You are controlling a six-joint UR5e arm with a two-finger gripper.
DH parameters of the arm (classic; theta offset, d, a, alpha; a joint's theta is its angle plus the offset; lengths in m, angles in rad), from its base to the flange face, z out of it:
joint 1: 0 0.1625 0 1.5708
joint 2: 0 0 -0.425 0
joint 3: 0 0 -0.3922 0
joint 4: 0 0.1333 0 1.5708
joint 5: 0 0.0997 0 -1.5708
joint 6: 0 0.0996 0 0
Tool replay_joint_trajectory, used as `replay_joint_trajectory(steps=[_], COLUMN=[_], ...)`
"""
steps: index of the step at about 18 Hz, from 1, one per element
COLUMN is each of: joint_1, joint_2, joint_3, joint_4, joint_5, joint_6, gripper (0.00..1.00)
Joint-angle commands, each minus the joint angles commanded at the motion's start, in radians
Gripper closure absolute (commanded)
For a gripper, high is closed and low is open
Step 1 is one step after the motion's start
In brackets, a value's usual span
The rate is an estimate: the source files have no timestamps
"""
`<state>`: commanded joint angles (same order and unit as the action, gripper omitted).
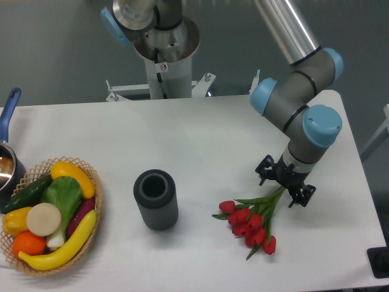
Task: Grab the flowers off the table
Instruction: 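Move the open gripper down over the red tulip stems, then close the gripper around the tulip stems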
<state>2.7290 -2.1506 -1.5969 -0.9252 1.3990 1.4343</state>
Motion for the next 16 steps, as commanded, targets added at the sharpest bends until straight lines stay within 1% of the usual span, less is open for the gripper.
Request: replay_joint_trajectory(steps=[4, 6, 9, 10, 12, 13, 15, 16], joint_1=[-0.002, -0.002, -0.003, -0.003, -0.002, -0.002, -0.002, -0.002], joint_2=[-0.005, -0.005, -0.003, -0.003, -0.002, -0.002, -0.002, -0.002], joint_3=[-0.014, -0.014, -0.014, -0.014, -0.005, -0.002, 0.000, 0.002], joint_4=[0.017, 0.020, 0.020, 0.020, 0.019, 0.017, 0.019, 0.019], joint_5=[0.000, 0.002, 0.006, 0.006, 0.005, 0.005, 0.005, 0.005], joint_6=[0.000, 0.000, 0.000, 0.000, 0.000, -0.002, -0.018, -0.029], gripper=[0.00, 0.11, 0.35, 0.39, 0.43, 0.46, 0.59, 0.60])
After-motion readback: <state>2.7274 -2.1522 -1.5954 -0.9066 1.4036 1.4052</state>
